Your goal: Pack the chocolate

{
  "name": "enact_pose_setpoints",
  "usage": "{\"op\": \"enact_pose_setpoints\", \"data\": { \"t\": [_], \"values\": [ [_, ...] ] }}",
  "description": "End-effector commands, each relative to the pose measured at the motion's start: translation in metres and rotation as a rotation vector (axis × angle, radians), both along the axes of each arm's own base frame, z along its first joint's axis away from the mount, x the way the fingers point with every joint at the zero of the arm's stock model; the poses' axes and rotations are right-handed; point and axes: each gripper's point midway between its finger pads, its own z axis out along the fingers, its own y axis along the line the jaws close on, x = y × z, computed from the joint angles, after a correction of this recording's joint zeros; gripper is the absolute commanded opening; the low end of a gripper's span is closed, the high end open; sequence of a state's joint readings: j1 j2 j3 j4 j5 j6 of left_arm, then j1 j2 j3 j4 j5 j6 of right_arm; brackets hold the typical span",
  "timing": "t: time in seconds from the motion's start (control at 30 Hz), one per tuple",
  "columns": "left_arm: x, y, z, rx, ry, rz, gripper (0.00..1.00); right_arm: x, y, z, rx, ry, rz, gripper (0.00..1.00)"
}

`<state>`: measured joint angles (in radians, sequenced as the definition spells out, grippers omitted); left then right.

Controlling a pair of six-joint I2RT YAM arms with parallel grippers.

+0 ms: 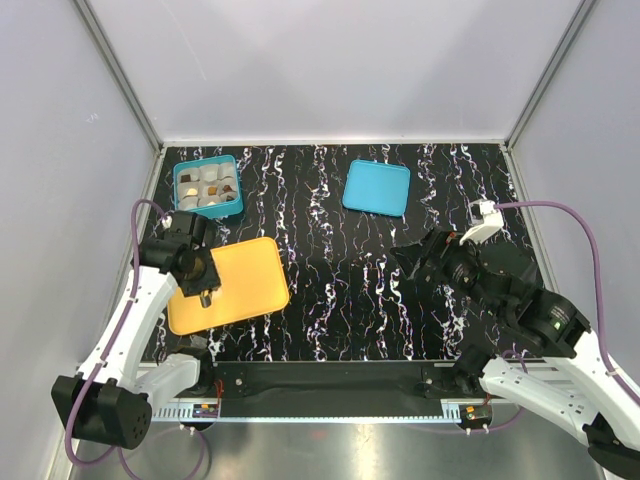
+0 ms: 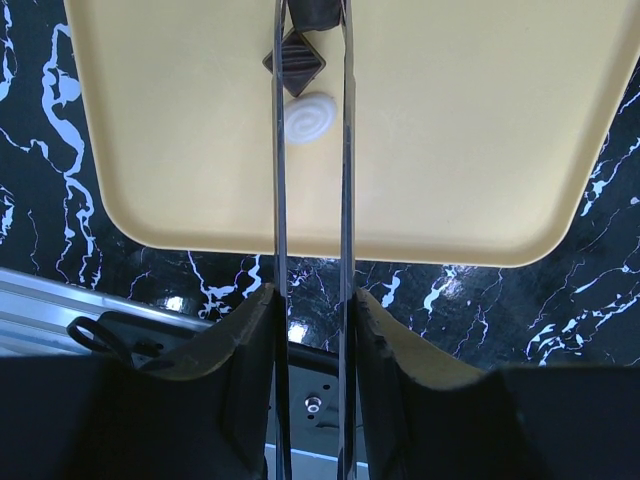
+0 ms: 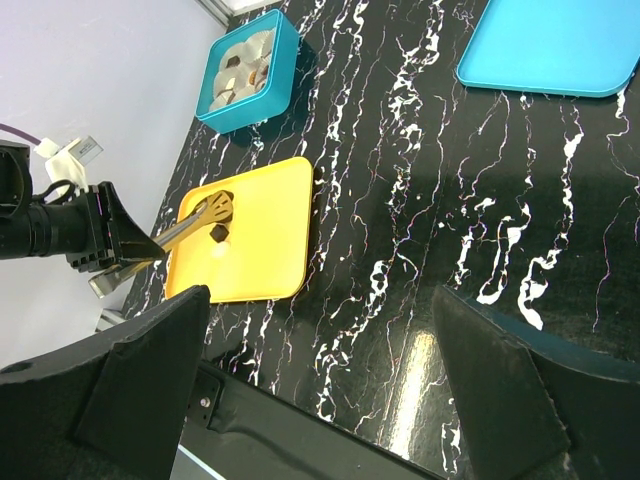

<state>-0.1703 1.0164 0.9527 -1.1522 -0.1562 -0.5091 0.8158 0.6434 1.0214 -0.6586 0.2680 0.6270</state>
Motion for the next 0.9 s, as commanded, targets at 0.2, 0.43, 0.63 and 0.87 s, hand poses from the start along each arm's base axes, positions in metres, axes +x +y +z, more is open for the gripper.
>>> {"op": "enact_pose_setpoints", "data": {
  "t": [0.2, 0.43, 0.63, 0.87],
  "values": [
    [0.008, 0.004, 0.037, 0.021, -0.082, 0.005, 0.32, 0.000, -0.002, 0.008, 0.023, -0.018, -0.007, 1.00],
    [0.023, -0.004, 0.069, -0.024, -0.164, -0.007, 0.31, -0.002, -0.006, 0.011, 0.021, -0.024, -0.017, 1.00],
    [0.086, -0.003, 0.118, 0.022, -0.342, -0.026, 0.32, 0.003, -0.005, 0.012, 0.004, -0.030, -0.022, 1.00],
    [0.177, 0.001, 0.139, 0.106, -0.405, -0.015, 0.32, 0.008, 0.008, 0.015, -0.001, -0.020, 0.006, 1.00]
  ]
}}
